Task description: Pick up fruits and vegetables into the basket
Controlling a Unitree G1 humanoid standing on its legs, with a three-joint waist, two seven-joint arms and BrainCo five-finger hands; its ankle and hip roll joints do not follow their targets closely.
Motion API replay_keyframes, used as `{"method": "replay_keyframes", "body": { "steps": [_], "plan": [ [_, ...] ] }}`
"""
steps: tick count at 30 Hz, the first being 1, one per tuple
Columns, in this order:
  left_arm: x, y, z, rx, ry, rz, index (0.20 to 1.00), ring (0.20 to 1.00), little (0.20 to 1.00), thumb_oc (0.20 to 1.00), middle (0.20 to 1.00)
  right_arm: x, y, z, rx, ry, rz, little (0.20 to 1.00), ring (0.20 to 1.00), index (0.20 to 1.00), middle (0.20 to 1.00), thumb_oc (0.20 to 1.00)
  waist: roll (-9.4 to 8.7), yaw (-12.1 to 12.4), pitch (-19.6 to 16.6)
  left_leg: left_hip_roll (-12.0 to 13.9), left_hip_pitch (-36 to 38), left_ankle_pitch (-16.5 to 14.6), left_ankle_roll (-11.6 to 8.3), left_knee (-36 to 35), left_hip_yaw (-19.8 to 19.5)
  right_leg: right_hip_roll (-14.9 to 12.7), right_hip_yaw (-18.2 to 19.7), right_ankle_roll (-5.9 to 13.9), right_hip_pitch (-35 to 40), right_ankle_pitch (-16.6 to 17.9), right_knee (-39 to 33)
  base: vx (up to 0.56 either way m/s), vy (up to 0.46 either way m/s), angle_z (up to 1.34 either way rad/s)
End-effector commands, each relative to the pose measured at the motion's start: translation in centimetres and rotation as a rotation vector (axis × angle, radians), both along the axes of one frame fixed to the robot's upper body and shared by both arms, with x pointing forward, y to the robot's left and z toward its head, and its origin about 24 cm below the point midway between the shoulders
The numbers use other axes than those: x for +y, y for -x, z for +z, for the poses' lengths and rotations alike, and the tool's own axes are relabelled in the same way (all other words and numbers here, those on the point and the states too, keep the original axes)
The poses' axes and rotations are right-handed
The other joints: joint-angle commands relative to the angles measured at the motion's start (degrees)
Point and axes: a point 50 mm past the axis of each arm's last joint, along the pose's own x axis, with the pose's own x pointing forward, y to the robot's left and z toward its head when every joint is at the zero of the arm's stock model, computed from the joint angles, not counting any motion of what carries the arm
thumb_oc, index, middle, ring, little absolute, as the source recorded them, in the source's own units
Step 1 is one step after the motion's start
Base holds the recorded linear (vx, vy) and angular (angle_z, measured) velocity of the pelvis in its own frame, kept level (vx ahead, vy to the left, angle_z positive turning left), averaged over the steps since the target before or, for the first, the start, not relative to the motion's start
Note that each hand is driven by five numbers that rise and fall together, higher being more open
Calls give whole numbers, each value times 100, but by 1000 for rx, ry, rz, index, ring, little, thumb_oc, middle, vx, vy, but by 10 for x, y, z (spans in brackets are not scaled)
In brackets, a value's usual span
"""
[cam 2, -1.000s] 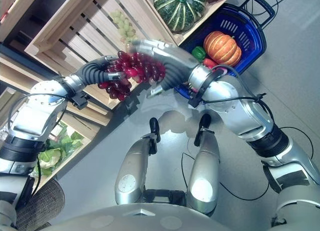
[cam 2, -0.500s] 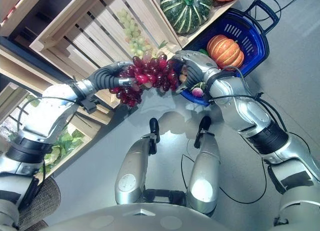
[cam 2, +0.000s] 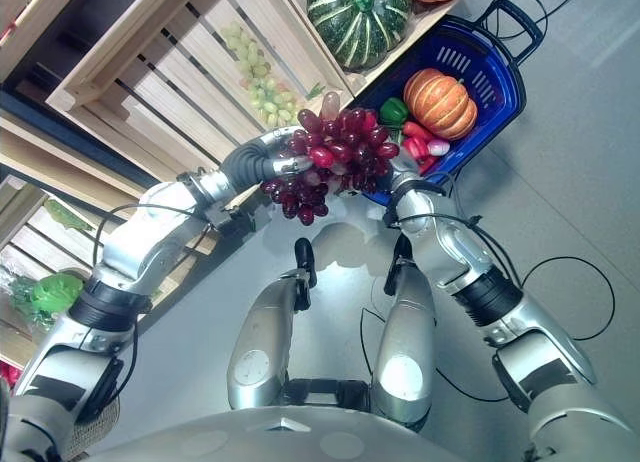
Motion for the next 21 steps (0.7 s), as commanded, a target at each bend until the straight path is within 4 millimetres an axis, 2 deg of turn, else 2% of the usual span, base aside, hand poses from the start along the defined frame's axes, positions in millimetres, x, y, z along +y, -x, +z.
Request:
{"method": "replay_keyframes", "body": {
  "steps": [1, 9, 14, 16, 19, 21],
  "plan": [
    [-25, 23, 26, -97, 128, -129, 200, 200, 200, 200, 200, 44, 15, 35, -211, -170, 213, 1000, 1000, 1000, 1000, 1000, -101, -45, -294, -36, 24, -690, 240, 486, 298, -242, 272, 554, 522, -32, -429, 0, 0, 0],
    [-21, 22, 18, -55, 162, -81, 200, 200, 200, 200, 200, 50, 30, 47, -292, -237, 309, 1000, 1000, 1000, 1000, 1000, -61, -40, -334, -39, 37, -655, 243, 463, 277, -245, 254, 552, 551, -4, -477, 0, 0, 0],
    [-15, 22, 14, -55, 178, -44, 200, 200, 200, 200, 200, 42, 26, 38, -264, -195, 243, 1000, 1000, 1000, 1000, 1000, -62, -28, -344, -34, 51, -668, 245, 485, 280, -245, 248, 545, 570, -21, -466, 0, 0, 0],
    [-8, 20, 13, -73, 188, 12, 200, 200, 200, 200, 200, 32, 22, 25, -183, -165, 195, 1000, 1000, 1000, 1000, 1000, -77, -33, -339, -20, 85, -703, 239, 502, 287, -239, 244, 551, 603, -76, -437, 0, 0, 0],
    [5, 19, 14, -116, 186, 94, 200, 200, 200, 200, 200, 23, 27, 12, -66, -150, 240, 1000, 1000, 1000, 1000, 1000, -114, -52, -341, -4, 96, -704, 244, 507, 293, -222, 239, 545, 625, -87, -438, 0, 0, 0],
    [13, 19, 15, -133, 181, 133, 200, 200, 200, 200, 200, 21, 33, 13, -50, -142, 303, 1000, 1000, 1000, 1000, 1000, -133, -58, -340, 10, 94, -706, 246, 521, 287, -213, 236, 546, 633, -94, -429, 0, 0, 0]
  ]
}}
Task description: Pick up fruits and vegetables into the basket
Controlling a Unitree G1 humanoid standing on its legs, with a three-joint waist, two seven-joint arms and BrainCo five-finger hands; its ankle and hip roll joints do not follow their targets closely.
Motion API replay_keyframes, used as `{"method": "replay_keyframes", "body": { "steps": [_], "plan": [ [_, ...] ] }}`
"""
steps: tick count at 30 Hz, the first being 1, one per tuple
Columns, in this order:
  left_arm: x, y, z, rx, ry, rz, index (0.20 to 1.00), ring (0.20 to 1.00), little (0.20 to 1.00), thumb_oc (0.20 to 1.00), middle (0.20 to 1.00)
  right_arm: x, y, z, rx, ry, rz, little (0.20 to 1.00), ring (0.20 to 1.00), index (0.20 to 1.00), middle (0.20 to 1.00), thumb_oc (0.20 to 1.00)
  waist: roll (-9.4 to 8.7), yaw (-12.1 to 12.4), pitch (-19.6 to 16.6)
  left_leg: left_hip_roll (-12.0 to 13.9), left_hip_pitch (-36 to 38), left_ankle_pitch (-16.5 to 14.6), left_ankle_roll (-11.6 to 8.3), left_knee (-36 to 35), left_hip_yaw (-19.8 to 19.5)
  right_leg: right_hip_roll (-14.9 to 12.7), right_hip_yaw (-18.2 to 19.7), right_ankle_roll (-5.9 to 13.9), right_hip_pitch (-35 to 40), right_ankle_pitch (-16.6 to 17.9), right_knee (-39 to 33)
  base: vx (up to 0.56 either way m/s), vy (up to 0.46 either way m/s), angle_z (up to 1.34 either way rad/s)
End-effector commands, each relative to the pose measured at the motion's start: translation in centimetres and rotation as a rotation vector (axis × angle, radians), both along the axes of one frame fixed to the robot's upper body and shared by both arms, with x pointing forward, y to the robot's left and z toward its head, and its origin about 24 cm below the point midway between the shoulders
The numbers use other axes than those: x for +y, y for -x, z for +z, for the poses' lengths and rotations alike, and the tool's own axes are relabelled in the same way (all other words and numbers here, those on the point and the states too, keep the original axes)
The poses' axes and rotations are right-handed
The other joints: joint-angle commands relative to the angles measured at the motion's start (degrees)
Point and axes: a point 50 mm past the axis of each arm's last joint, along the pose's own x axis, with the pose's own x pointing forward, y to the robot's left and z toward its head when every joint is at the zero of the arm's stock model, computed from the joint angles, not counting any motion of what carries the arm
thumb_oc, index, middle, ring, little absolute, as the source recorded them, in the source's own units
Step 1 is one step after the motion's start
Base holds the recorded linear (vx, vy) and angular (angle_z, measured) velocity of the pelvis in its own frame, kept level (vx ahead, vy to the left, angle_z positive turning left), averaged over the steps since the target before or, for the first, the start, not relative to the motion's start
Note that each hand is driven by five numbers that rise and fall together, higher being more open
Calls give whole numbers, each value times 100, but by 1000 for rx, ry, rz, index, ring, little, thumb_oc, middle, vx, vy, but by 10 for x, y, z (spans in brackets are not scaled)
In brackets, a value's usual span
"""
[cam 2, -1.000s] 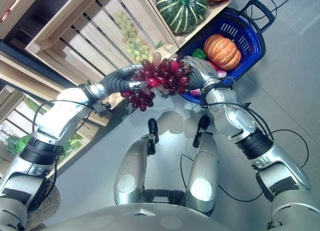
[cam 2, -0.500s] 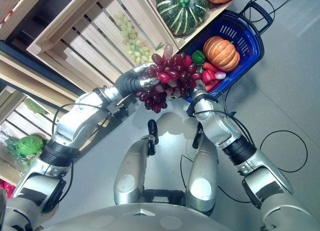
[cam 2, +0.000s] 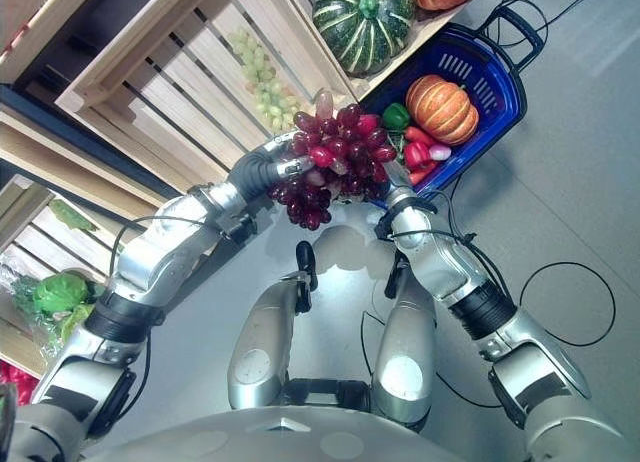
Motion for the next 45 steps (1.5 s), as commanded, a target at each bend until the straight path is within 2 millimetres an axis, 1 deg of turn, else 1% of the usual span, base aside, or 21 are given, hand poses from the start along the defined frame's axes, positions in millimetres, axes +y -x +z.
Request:
{"method": "replay_keyframes", "body": {
  "steps": [1, 2, 3, 4, 6, 7, 8, 10, 11, 13, 17, 18, 19, 23, 25, 27, 28, 29, 36, 43, 45],
  "plan": [
    [15, 15, 34, -227, 60, 75, 200, 200, 200, 200, 200, 25, 31, 36, -94, -100, 323, 1000, 1000, 1000, 1000, 1000, -158, -71, -341, 33, 7, -686, 232, 532, 260, -197, 220, 520, 559, -92, -390, 0, 0, 0],
    [16, 15, 34, -230, 58, 80, 200, 200, 200, 200, 200, 24, 32, 36, -97, -102, 325, 1000, 1000, 1000, 1000, 1000, -158, -71, -344, 36, 7, -685, 232, 534, 258, -197, 219, 521, 558, -93, -385, 0, 0, 0],
    [22, 16, 34, -243, 48, 108, 200, 200, 200, 200, 200, 20, 38, 42, -124, -121, 343, 1000, 1000, 1000, 1000, 1000, -169, -85, -350, 52, 10, -683, 233, 543, 256, -191, 223, 529, 559, -93, -370, 0, 0, 0],
    [30, 16, 34, -241, 43, 140, 200, 200, 200, 200, 200, 11, 44, 52, -166, -181, 344, 1000, 1000, 1000, 1000, 1000, -193, -121, -348, 74, 7, -681, 238, 559, 257, -177, 235, 537, 556, -95, -349, 0, 0, 0],
    [37, 17, 33, -247, 38, 180, 200, 200, 200, 200, 200, -2, 50, 62, -241, -258, 314, 1000, 1000, 1000, 1000, 1000, -206, -168, -347, 97, -3, -684, 246, 577, 272, -162, 252, 538, 540, -104, -329, 0, 0, 0],
    [43, 18, 31, -259, 43, 220, 200, 200, 200, 200, 200, -13, 54, 69, -313, -318, 270, 1000, 1000, 1000, 1000, 1000, -208, -207, -351, 113, -3, -692, 248, 587, 290, -149, 271, 536, 523, -107, -313, -3, 54, -2],
    [50, 22, 26, -251, 60, 255, 200, 200, 200, 200, 200, -29, 61, 77, -438, -370, 199, 1000, 1000, 1000, 1000, 1000, -208, -279, -361, 116, 0, -713, 252, 592, 316, -118, 322, 532, 500, -116, -315, -3, 67, -3],
    [55, 27, 24, -258, 76, 293, 200, 200, 200, 200, 200, -38, 71, 81, -533, -385, 156, 1000, 1000, 1000, 1000, 1000, -193, -341, -370, 108, 16, -731, 255, 578, 339, -88, 365, 532, 494, -131, -334, -3, 75, -7],
    [56, 27, 23, -256, 78, 295, 200, 200, 200, 200, 200, -39, 72, 82, -542, -385, 154, 1000, 1000, 1000, 1000, 1000, -189, -343, -377, 107, 20, -733, 255, 575, 343, -85, 372, 533, 494, -133, -336, -1, 92, -14],
    [59, 33, 22, -248, 111, 319, 200, 200, 200, 200, 200, -43, 84, 89, -630, -403, 143, 1000, 1000, 1000, 1000, 1000, -158, -431, -385, 96, 46, -749, 263, 550, 388, -49, 450, 535, 478, -152, -364, 1, 104, -11],
    [58, 35, 23, -239, 151, 330, 200, 200, 200, 200, 200, -36, 93, 95, -675, -421, 194, 1000, 1000, 1000, 1000, 1000, -109, -484, -366, 84, 86, -752, 266, 532, 438, -47, 505, 540, 466, -165, -361, -3, 78, -21],
    [55, 35, 25, -232, 177, 329, 200, 200, 200, 200, 200, -29, 94, 100, -679, -425, 236, 1000, 1000, 1000, 1000, 1000, -77, -499, -349, 75, 116, -747, 268, 518, 472, -63, 525, 543, 463, -168, -356, -8, 103, -18],
    [50, 33, 27, -224, 201, 319, 200, 200, 200, 200, 200, -21, 93, 104, -686, -419, 267, 1000, 1000, 1000, 1000, 1000, -51, -495, -322, 65, 135, -742, 270, 522, 484, -85, 534, 544, 463, -169, -343, -9, 90, -18],
    [36, 27, 30, -168, 267, 265, 200, 200, 200, 200, 200, -1, 85, 113, -682, -401, 320, 1000, 1000, 1000, 1000, 1000, -3, -435, -294, 44, 139, -734, 254, 539, 472, -142, 506, 543, 462, -185, -304, -3, 21, -4],
    [26, 25, 32, -147, 267, 225, 200, 200, 200, 200, 200, 10, 79, 117, -662, -385, 344, 1000, 1000, 1000, 1000, 1000, 8, -392, -293, 34, 125, -736, 248, 549, 453, -173, 480, 542, 464, -180, -294, 1, -2, 2],
    [22, 25, 33, -145, 264, 209, 200, 200, 200, 200, 200, 14, 78, 119, -659, -381, 354, 1000, 1000, 1000, 1000, 1000, 9, -368, -293, 33, 114, -736, 246, 559, 442, -186, 468, 542, 462, -175, -289, -6, -15, 2],
    [17, 25, 35, -144, 251, 181, 200, 200, 200, 200, 200, 19, 76, 122, -662, -379, 369, 1000, 1000, 1000, 1000, 1000, 8, -322, -293, 24, 73, -703, 254, 551, 425, -202, 445, 534, 442, -139, -307, 2, -45, 3],
    [13, 25, 35, -140, 239, 159, 200, 200, 200, 200, 200, 24, 75, 123, -662, -380, 381, 1000, 1000, 1000, 1000, 1000, 5, -289, -293, 22, 69, -742, 246, 578, 401, -210, 428, 536, 454, -174, -278, -13, -59, 4],
    [-3, 23, 35, -102, 168, 62, 200, 200, 200, 200, 200, 38, 69, 128, -663, -381, 384, 1000, 1000, 1000, 1000, 1000, -60, -152, -293, 9, 17, -705, 262, 586, 328, -211, 346, 505, 471, -98, -308, 1, -56, 4],
    [-15, 25, 32, -69, 135, -17, 200, 200, 200, 200, 200, 43, 59, 124, -650, -374, 325, 1000, 1000, 1000, 1000, 1000, -71, -83, -293, 5, 36, -716, 268, 588, 306, -222, 287, 476, 537, -78, -341, 8, -22, 9],
    [-16, 25, 31, -73, 129, -13, 200, 200, 200, 200, 200, 44, 57, 123, -656, -361, 318, 1000, 1000, 1000, 1000, 1000, -71, -79, -293, 3, 38, -721, 271, 591, 296, -217, 282, 473, 535, -73, -333, 0, 0, 0]
  ]
}}
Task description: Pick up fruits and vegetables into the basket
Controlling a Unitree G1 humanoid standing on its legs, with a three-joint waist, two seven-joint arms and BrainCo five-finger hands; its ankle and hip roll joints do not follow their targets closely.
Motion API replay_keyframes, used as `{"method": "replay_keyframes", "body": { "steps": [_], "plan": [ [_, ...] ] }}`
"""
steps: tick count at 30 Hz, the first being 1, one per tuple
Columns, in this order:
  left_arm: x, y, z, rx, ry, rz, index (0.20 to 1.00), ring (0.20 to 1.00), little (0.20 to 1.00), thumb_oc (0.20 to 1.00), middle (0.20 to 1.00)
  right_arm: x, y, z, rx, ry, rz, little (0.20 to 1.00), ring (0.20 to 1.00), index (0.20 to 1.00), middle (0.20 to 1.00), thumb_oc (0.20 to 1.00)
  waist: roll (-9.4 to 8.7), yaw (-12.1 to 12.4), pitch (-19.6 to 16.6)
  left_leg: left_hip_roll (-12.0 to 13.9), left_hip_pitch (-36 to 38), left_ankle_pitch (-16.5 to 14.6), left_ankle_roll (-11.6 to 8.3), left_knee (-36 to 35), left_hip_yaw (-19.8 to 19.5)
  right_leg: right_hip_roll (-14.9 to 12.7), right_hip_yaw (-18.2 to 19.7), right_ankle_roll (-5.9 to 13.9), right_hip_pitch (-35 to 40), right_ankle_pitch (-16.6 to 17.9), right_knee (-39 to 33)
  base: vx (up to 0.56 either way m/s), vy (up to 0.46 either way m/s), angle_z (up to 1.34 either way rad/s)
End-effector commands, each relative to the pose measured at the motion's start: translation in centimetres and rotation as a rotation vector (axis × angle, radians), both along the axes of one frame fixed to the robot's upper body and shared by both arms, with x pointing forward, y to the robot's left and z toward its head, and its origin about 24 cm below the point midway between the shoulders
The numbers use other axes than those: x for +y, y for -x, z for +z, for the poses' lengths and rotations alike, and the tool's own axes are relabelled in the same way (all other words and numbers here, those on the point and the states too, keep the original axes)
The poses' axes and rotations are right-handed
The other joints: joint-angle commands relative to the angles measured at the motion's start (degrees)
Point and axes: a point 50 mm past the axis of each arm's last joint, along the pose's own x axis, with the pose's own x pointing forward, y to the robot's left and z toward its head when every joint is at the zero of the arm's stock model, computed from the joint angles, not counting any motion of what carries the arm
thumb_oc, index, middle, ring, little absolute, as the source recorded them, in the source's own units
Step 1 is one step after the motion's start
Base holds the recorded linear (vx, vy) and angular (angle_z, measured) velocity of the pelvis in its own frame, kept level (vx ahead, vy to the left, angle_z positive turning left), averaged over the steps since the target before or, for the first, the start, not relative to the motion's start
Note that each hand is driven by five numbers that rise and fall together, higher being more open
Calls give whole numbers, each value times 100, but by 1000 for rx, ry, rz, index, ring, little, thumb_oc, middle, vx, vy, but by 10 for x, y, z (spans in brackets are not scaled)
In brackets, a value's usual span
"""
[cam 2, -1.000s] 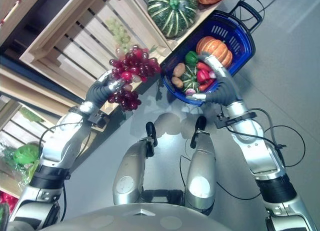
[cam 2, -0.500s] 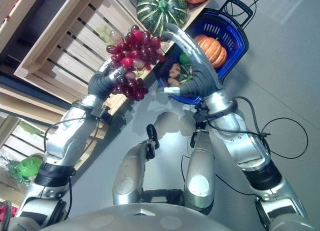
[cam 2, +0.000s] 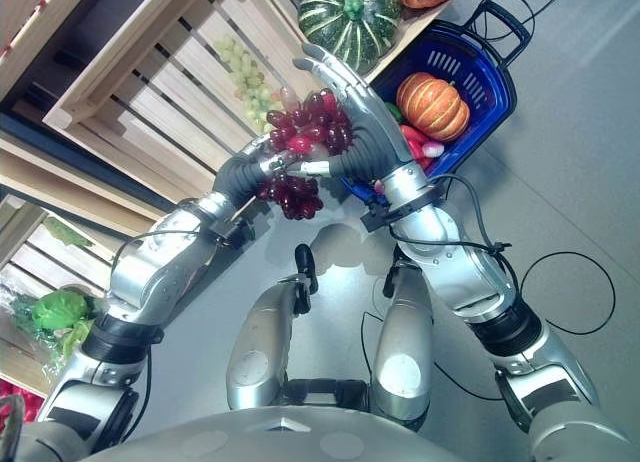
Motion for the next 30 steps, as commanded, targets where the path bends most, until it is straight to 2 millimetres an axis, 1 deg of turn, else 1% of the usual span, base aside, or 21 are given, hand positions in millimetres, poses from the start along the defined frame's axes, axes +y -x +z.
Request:
{"method": "replay_keyframes", "body": {
  "steps": [1, 4, 10, 17, 24, 30],
  "plan": [
    [-17, 16, 35, -168, 67, -125, 200, 200, 200, 200, 200, 14, 14, 24, -155, -62, 57, 1000, 1000, 1000, 1000, 1000, -41, -13, -297, 31, -9, -553, 223, 486, 123, -213, 106, 400, 524, -141, -251, 0, 0, 0],
    [-16, 15, 36, -202, 18, -128, 200, 200, 200, 200, 200, 14, 10, 19, -122, -44, 41, 1000, 1000, 1000, 1000, 1000, -67, -11, -298, 44, -11, -573, 236, 521, 126, -214, 116, 397, 523, -135, -241, 0, 0, 0],
    [-12, 14, 38, -236, -43, -139, 200, 200, 200, 200, 200, 13, 10, 15, -105, 18, 50, 1000, 1000, 1000, 1000, 1000, -70, -9, -313, 52, -36, -576, 227, 555, 109, -210, 124, 396, 511, -134, -226, 0, 0, 0],
    [-4, 15, 40, -262, -86, -171, 200, 200, 200, 200, 200, 17, 13, 13, -76, 161, 105, 1000, 1000, 1000, 1000, 1000, -61, 20, -333, 57, -64, -567, 229, 560, 104, -220, 128, 400, 474, -145, -192, 2, -2, 2],
    [0, 18, 43, -285, -167, -224, 200, 200, 200, 200, 200, 20, 17, 16, -86, 306, 141, 1000, 1000, 1000, 1000, 1000, -64, 55, -323, 47, -72, -561, 228, 563, 97, -216, 120, 396, 474, -147, -186, 0, 0, 0],
    [2, 18, 42, -290, -226, -256, 200, 200, 200, 200, 200, 18, 15, 15, -82, 408, 125, 1000, 1000, 1000, 1000, 1000, -79, 70, -318, 47, -97, -558, 236, 586, 87, -200, 136, 392, 459, -155, -171, 0, 0, 0]
  ]
}}
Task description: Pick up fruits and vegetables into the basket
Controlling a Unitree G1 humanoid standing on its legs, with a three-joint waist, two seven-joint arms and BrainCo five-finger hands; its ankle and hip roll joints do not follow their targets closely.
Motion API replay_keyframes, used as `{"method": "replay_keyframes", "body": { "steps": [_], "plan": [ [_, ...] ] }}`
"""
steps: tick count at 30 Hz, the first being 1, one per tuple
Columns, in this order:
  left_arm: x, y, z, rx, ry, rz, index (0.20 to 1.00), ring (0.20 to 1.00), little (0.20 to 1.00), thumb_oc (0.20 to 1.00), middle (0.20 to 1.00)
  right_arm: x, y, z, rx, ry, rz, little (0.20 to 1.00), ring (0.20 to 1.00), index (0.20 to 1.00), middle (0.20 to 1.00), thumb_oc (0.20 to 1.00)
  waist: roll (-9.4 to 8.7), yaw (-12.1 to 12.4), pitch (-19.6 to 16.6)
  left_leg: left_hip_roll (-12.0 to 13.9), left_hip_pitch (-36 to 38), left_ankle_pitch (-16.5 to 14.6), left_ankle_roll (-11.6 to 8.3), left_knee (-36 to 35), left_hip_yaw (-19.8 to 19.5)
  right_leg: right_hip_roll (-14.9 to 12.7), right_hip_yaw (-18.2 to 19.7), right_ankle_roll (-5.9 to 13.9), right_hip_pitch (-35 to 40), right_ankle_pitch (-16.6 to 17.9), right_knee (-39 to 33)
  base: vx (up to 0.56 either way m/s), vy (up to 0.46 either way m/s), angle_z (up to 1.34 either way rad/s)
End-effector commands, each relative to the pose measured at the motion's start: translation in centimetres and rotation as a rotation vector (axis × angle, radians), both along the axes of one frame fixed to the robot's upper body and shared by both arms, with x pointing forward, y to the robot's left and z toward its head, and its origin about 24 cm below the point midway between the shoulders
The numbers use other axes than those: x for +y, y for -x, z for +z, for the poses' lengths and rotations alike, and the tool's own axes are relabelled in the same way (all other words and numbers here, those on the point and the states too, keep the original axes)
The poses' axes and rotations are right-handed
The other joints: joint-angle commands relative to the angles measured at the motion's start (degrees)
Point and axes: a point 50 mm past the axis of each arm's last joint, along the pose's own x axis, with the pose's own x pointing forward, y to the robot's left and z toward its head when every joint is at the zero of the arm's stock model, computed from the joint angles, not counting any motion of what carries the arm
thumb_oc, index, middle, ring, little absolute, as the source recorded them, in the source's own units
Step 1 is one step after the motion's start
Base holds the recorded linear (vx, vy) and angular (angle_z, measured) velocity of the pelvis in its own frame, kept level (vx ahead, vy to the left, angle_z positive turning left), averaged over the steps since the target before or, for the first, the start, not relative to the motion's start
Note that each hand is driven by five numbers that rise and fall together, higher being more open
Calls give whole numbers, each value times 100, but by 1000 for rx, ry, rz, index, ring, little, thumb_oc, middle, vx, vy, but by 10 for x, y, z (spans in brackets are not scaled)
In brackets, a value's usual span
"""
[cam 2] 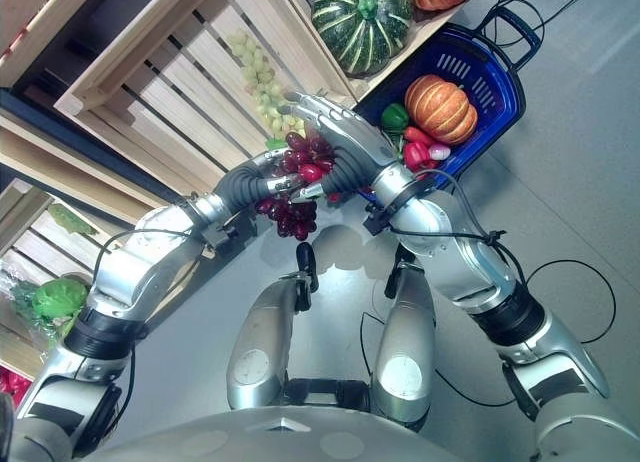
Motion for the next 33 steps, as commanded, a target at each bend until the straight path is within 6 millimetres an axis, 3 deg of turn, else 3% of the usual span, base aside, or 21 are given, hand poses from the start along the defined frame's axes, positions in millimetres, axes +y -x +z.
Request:
{"method": "replay_keyframes", "body": {
  "steps": [1, 21, 22, 23, 33],
  "plan": [
    [-8, 16, 40, -212, 16, -121, 200, 200, 200, 200, 200, 15, 20, 19, -123, 31, 100, 1000, 1000, 1000, 1000, 1000, -82, -20, -324, 46, 43, -545, 216, 472, 192, -175, 187, 392, 494, -151, -244, 0, 0, 0],
    [-5, 19, 36, -183, 127, -166, 200, 200, 200, 200, 200, -12, -6, -18, -9, 338, -151, 1000, 1000, 1000, 1000, 1000, -160, -52, -319, 75, -20, -537, 247, 487, 199, -98, 224, 371, 406, -183, -200, 0, 0, 0],
    [-7, 21, 34, -155, 149, -190, 200, 200, 200, 200, 200, -15, -8, -22, 9, 348, -183, 746, 746, 746, 746, 746, -159, -59, -321, 75, -17, -540, 253, 494, 201, -97, 229, 366, 411, -177, -203, 0, 0, 0],
    [-9, 22, 32, -143, 166, -201, 200, 200, 200, 200, 200, -17, -10, -25, 16, 351, -197, 200, 200, 200, 200, 200, -157, -70, -316, 79, -17, -538, 254, 486, 207, -93, 232, 370, 407, -178, -211, 0, 0, 0],
    [-24, 29, 31, -120, 308, -281, 200, 200, 200, 200, 200, -9, -15, -50, 169, 275, -152, 200, 200, 200, 200, 200, -132, -86, -297, 53, -58, -550, 286, 474, 215, -96, 259, 359, 347, -180, -217, 0, 0, 0]
  ]
}}
